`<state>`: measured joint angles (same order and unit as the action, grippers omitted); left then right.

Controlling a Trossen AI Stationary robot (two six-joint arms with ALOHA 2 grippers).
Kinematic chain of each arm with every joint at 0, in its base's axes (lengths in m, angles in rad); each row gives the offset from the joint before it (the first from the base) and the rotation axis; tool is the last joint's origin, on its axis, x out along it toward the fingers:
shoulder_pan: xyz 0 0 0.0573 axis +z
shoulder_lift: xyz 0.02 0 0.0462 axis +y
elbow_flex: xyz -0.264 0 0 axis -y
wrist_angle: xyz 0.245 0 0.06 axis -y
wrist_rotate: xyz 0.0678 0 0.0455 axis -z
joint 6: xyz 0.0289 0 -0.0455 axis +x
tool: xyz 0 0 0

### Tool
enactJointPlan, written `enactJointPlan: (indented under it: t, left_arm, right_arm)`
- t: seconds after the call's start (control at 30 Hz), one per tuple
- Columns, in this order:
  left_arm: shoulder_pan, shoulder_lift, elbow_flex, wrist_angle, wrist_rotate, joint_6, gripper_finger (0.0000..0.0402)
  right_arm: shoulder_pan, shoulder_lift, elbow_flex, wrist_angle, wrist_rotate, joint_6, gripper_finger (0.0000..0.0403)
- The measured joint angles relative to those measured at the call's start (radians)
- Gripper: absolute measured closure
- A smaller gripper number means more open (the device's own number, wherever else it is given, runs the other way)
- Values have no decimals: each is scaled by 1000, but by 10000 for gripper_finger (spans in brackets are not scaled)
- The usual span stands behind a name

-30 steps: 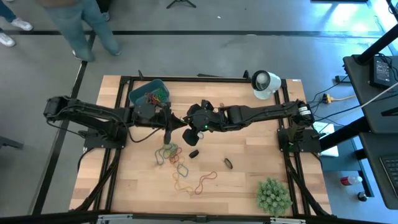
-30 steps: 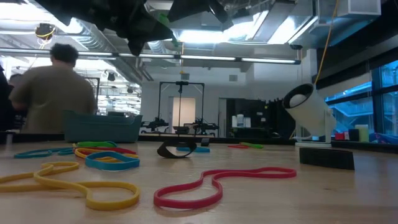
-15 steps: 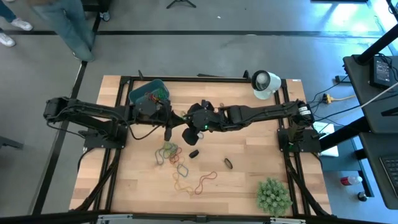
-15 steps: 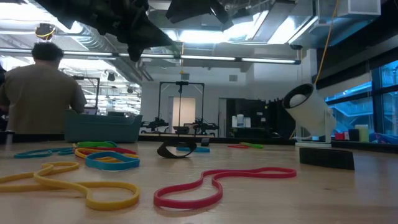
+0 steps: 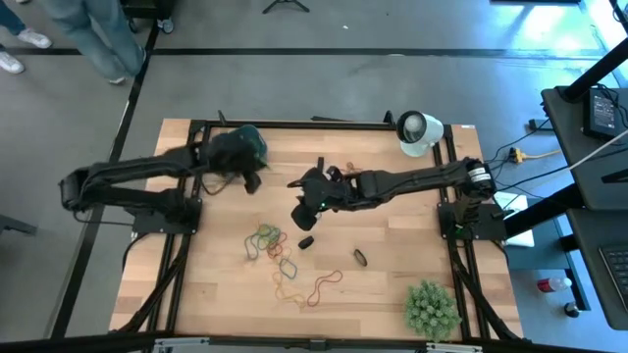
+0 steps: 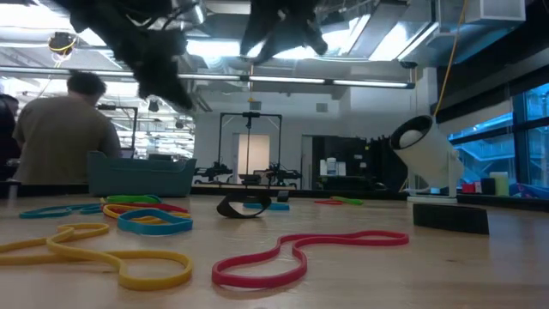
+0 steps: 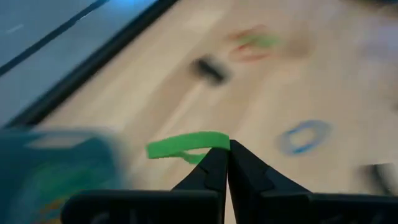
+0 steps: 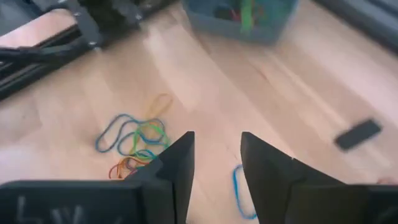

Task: Pick and place rubber bands into bin
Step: Put the bottom right green rubber band into the bin

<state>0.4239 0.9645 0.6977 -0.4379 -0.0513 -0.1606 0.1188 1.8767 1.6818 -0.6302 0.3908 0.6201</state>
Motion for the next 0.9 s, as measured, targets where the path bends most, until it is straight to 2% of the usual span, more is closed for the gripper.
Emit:
enactJointPlan:
  t: [0.07, 0.17, 0.27, 0.4, 0.53, 0.7, 0.9]
  left_arm:
    - [92, 5, 29, -97, -7, 54, 399]
    - [228, 40, 41, -151, 25, 105, 399]
    - [351, 103, 41, -165, 82, 154, 399]
    - [458, 217, 41, -155, 97, 229, 399]
    - [510, 329, 41, -150, 112, 272, 399]
    - [520, 438, 41, -149, 150, 302, 390]
    - [520, 482, 41, -149, 151, 279, 330]
  right_arm:
    - [0, 0, -56, 46, -1, 47, 269]
    - [3, 2, -129, 105, -28, 111, 269]
    - [10, 1, -189, 197, -78, 157, 269]
    - [22, 2, -247, 283, -106, 192, 269]
    - [29, 2, -249, 280, -105, 209, 269]
    - [30, 2, -249, 270, -105, 208, 269]
    - [29, 2, -249, 227, -105, 203, 269]
